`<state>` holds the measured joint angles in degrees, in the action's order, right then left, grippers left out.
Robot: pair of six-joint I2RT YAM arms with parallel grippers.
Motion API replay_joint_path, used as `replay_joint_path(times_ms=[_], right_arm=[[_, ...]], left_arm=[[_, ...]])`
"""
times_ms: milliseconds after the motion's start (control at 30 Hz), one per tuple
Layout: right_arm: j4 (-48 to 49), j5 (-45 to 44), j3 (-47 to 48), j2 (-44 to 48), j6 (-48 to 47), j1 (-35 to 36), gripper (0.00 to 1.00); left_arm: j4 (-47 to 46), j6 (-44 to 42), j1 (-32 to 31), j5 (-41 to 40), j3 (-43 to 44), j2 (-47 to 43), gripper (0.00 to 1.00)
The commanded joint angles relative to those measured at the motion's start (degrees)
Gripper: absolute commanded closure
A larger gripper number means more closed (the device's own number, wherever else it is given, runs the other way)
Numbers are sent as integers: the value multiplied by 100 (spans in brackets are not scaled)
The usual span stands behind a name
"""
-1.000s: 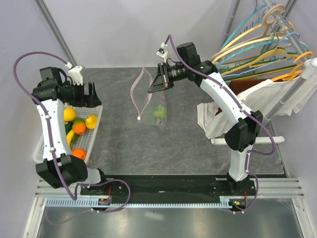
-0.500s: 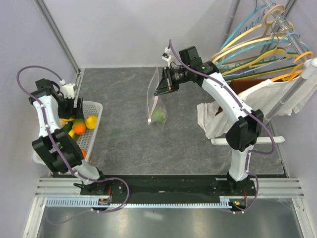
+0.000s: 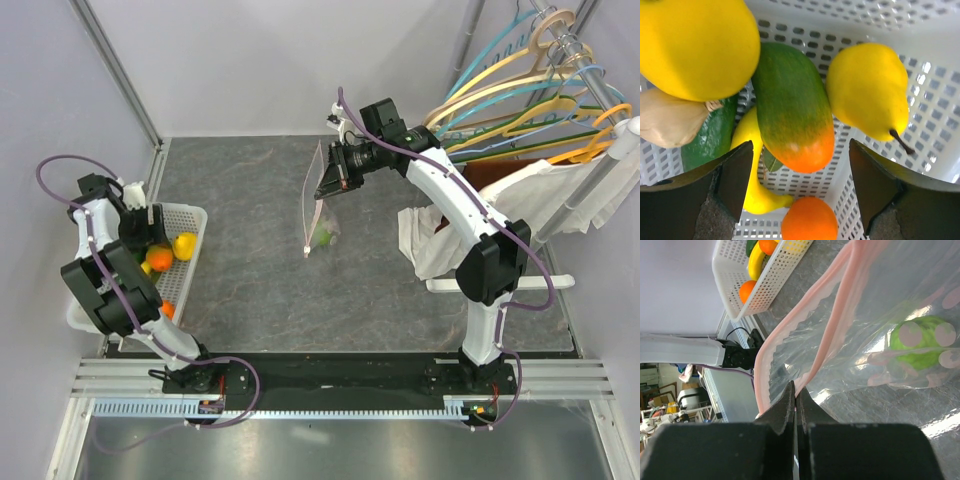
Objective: Place the food in the zip-top bag and seal the zipper
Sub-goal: Pick up the fake fruit from the bin.
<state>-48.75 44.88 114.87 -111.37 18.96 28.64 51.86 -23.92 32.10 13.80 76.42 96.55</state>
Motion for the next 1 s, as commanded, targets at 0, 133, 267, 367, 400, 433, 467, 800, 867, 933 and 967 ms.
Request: replay_joint_path(times_ms=[0, 133, 267, 367, 400, 433, 467, 800, 867, 933, 967], right_arm=[[-3, -67, 35, 239, -121, 10, 100], [-12, -59, 71, 221, -103, 18, 100], [-3, -59, 79, 204, -112, 10, 100], [-3, -59, 71, 177, -103, 18, 100], [-3, -59, 79, 177, -103, 18, 100], [-3, -59, 71, 177, -103, 18, 100], [-3, -50, 79, 169, -103, 27, 100], [-3, -50, 62, 204, -121, 27, 100], [-3, -50, 53, 221, -112, 27, 100], [-3, -59, 44, 212, -112, 27, 100], [-3, -59, 27, 221, -112, 27, 100]], left_arm=[[-589, 608, 25, -158, -22, 179, 17], [-703, 713, 33, -325, -48, 452, 18], [-861, 696, 33, -369, -242, 549, 18], [-870, 687, 34, -361, -338, 575, 16], [-870, 670, 33, -343, -382, 584, 16], [-870, 652, 33, -326, -391, 584, 15], [-888, 661, 33, -299, -400, 584, 15], [-634, 678, 33, 157, -199, 514, 44], [-475, 687, 33, 219, -119, 278, 50], [-265, 705, 33, 316, 30, 58, 50], [-177, 705, 33, 351, 109, -39, 50]])
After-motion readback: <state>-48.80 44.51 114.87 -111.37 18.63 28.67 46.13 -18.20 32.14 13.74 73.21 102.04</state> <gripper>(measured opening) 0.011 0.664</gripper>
